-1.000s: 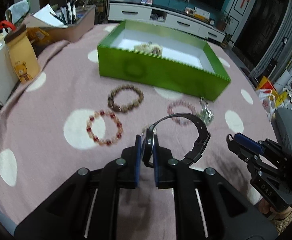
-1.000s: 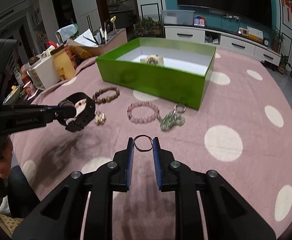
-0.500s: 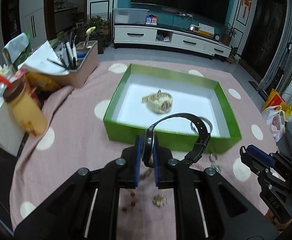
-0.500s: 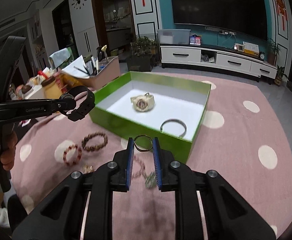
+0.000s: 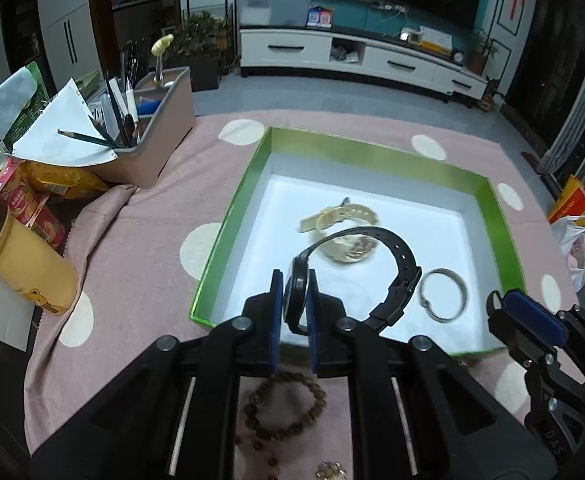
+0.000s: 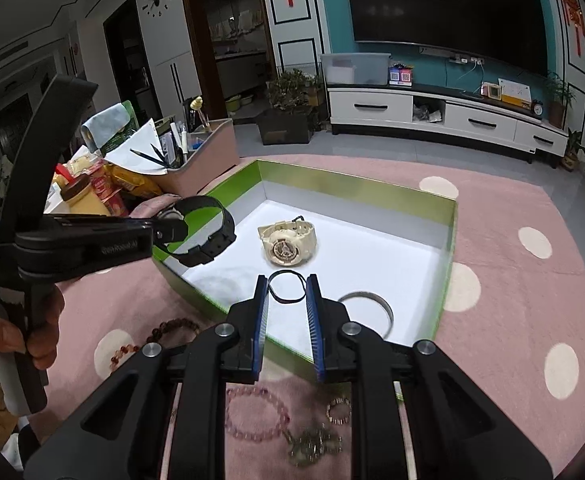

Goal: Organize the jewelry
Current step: 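Carry the black watch and ring into the green box and open both tools, then move both tools back over the remaining jewelry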

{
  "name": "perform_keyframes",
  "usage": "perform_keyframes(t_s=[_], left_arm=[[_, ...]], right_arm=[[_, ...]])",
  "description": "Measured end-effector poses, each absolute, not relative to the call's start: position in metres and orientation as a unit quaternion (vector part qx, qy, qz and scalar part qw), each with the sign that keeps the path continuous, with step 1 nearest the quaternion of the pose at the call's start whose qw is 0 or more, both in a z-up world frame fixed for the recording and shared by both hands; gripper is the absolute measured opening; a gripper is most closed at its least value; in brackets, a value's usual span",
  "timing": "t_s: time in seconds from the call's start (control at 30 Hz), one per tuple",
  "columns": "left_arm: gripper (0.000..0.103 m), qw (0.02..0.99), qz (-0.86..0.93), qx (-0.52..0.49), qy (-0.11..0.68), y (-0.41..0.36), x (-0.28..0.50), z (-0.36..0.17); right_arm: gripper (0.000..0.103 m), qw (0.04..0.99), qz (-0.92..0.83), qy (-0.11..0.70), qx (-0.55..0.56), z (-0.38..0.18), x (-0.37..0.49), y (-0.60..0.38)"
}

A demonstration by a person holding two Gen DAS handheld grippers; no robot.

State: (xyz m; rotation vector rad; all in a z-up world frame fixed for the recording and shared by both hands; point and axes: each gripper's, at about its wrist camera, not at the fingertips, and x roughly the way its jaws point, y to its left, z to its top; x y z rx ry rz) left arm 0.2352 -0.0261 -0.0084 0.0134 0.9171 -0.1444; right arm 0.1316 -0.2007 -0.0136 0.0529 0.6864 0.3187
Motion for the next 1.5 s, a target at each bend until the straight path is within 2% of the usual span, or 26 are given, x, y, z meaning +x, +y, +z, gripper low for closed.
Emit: perform_keyframes(t_s=[0.13,0.27,0.3,0.33,0.37,0.43,0.57,0.63,0.93,1.33,1.5], left_arm=[[0.013,0.89,-0.061,0.014,0.452,-0.027,0.248,-0.016],[0.02,0.891,-0.057,0.016,0.451,-0.028,0.251,-0.02],[0.027,0.891,-0.058,0.016,0.449,-0.027,0.251,-0.02],[0.043,0.892,-0.06,0.014,0.447,-0.027,0.25,-0.019],[0.049,0.894,-0.061,0.013,0.443,-0.026,0.248,-0.018],[0.052,0.897,-0.062,0.014,0.437,-0.025,0.244,-0.015],[0.058,0.901,-0.066,0.006,0.429,-0.018,0.233,-0.007],[0.065,0.903,-0.066,0.002,0.424,-0.014,0.226,-0.003],[0.072,0.91,-0.069,-0.012,0.41,0.006,0.171,0.007],[0.078,0.904,-0.046,-0.042,0.424,0.048,0.09,-0.017],[0.081,0.894,-0.06,-0.046,0.442,0.047,0.065,-0.034]], right_arm=[[0.019,0.927,0.15,0.342,0.026,-0.019,0.146,-0.197],[0.02,0.924,0.143,0.354,0.034,-0.027,0.157,-0.198],[0.022,0.923,0.142,0.357,0.038,-0.029,0.158,-0.199],[0.029,0.922,0.14,0.358,0.045,-0.03,0.158,-0.202],[0.039,0.923,0.136,0.356,0.054,-0.03,0.157,-0.207],[0.045,0.925,0.13,0.349,0.069,-0.028,0.152,-0.217],[0.045,0.929,0.119,0.338,0.096,-0.019,0.138,-0.24],[0.045,0.93,0.112,0.334,0.103,-0.015,0.127,-0.25],[0.045,0.93,0.086,0.337,0.116,-0.014,0.068,-0.281],[0.046,0.919,0.089,0.362,0.128,-0.031,0.007,-0.28],[0.051,0.912,0.096,0.38,0.122,-0.042,-0.011,-0.27]])
